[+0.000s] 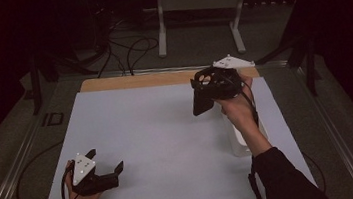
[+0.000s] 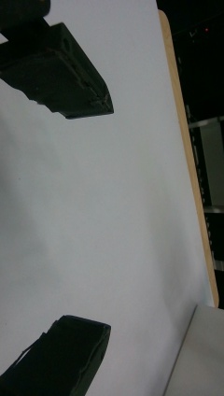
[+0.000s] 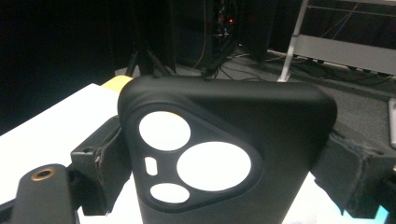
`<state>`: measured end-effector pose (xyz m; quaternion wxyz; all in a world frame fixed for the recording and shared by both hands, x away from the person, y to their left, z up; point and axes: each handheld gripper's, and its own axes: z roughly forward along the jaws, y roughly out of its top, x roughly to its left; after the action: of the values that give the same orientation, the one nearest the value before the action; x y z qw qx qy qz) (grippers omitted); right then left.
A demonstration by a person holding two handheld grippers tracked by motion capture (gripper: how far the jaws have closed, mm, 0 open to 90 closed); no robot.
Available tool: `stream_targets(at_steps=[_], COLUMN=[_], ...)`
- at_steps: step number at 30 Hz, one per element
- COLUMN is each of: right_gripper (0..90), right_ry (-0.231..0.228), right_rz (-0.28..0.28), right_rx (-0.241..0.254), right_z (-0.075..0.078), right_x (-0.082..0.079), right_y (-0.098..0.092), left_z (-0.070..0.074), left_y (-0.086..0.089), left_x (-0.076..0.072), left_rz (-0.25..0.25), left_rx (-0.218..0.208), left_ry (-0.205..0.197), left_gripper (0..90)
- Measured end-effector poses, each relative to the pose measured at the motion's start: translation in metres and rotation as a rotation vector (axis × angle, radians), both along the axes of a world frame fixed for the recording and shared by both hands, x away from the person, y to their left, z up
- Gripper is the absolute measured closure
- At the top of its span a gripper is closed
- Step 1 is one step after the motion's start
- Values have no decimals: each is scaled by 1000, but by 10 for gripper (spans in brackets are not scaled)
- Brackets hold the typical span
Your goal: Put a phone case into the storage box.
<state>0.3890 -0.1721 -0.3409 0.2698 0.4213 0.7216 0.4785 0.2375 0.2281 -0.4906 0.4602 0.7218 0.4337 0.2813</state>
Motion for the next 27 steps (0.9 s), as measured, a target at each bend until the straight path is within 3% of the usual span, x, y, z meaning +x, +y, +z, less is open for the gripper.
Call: stream_targets(at_steps=[27], right_gripper=[139], right_ry=[-17], right_rz=[-95], right_rx=[1], right_z=[13], right_x=[15], right_y=[-28], left_z=[1], left_y=[0], left_x=[-1], left_rz=[0], left_rx=[0], left_ry=[-6], left_gripper=[0])
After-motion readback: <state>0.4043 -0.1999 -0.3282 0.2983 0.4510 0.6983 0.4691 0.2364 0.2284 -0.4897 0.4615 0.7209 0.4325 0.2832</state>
